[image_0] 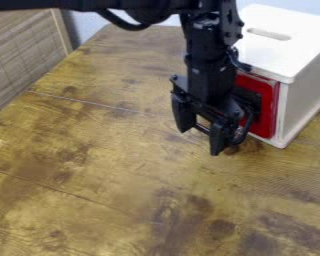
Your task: Close the drawer
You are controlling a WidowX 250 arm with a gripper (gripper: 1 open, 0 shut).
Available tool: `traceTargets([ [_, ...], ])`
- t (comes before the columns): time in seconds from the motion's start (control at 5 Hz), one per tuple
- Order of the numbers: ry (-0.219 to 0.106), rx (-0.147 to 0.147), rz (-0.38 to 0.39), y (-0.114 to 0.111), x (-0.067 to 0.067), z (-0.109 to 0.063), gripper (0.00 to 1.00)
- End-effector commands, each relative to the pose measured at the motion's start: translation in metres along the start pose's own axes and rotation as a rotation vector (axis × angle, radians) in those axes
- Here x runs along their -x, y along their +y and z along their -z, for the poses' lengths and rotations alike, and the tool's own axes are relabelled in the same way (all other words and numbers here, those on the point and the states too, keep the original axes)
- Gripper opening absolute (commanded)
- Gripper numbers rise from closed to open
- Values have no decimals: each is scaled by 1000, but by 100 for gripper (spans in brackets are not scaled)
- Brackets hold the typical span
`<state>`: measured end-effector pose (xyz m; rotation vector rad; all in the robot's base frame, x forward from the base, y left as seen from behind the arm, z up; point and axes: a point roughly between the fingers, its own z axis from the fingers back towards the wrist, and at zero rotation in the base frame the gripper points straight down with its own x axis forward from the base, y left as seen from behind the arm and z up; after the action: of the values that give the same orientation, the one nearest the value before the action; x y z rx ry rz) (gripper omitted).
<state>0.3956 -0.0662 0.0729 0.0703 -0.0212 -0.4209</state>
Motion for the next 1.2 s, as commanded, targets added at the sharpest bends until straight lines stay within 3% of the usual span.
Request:
traceTargets([
  [0.0, -89, -31, -61, 18, -14, -20, 100],
  [0.4, -108, -37, -167, 33, -6, -17, 100],
  [1.0, -179, -36, -51, 16, -20, -11, 100],
])
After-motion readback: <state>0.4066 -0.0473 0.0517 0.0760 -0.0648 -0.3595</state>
